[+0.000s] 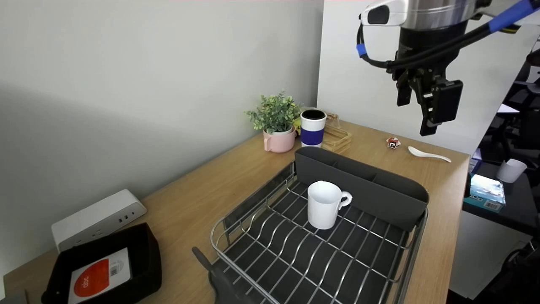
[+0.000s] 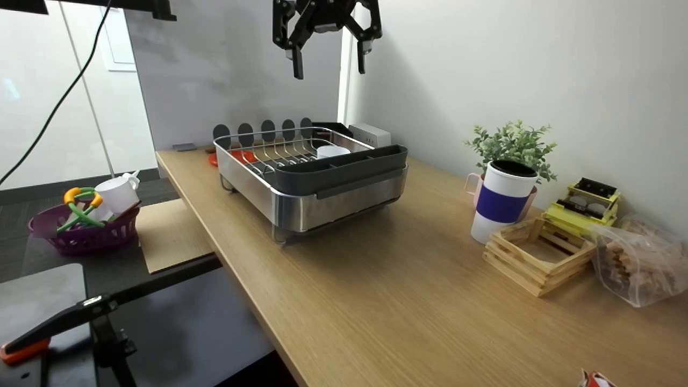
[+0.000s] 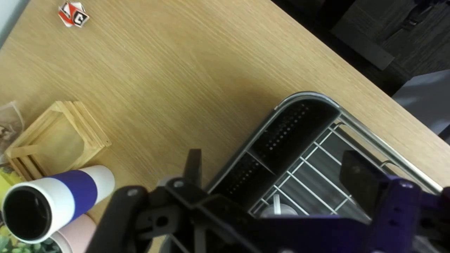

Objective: Take the cup out of the dish rack and put it on the table

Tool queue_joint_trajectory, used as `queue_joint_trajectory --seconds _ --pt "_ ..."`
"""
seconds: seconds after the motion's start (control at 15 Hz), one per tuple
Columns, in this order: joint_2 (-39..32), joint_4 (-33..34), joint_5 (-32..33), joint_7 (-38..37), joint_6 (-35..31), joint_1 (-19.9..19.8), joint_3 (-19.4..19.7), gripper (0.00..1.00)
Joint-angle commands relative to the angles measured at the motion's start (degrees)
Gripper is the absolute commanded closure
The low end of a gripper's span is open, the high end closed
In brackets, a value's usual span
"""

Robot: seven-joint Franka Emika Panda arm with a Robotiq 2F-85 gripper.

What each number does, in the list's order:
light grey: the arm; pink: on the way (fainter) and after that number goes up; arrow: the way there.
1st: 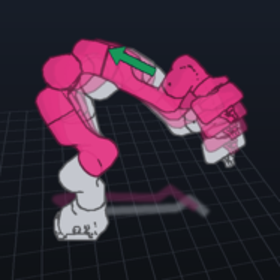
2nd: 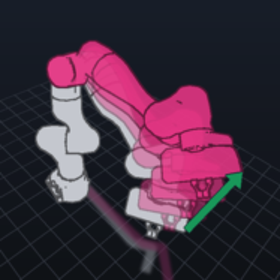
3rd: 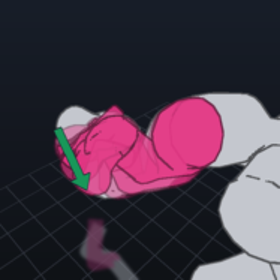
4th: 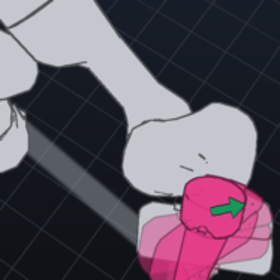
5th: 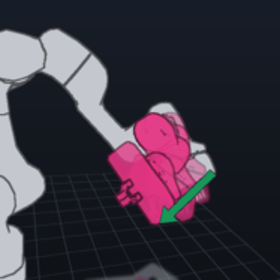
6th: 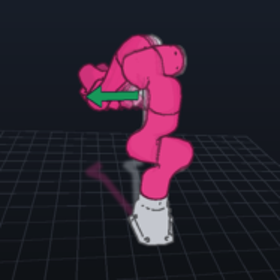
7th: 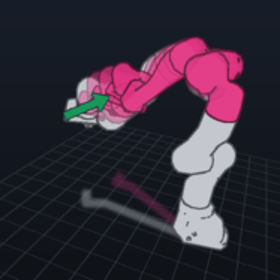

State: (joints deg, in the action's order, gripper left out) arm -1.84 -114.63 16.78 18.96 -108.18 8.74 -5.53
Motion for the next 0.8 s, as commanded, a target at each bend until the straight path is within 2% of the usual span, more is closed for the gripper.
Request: queue_joint_trajectory --seconds 0.0,0.33,0.73 --pt "-2.83 2.63 -5.56 11.84 -1.93 -1.09 -0.64 0.00" --pt "-7.14 7.34 -12.83 26.36 -0.88 -1.41 -1.30 0.00" --pt "-13.62 13.38 -17.51 34.43 2.27 -2.04 -1.74 0.00"
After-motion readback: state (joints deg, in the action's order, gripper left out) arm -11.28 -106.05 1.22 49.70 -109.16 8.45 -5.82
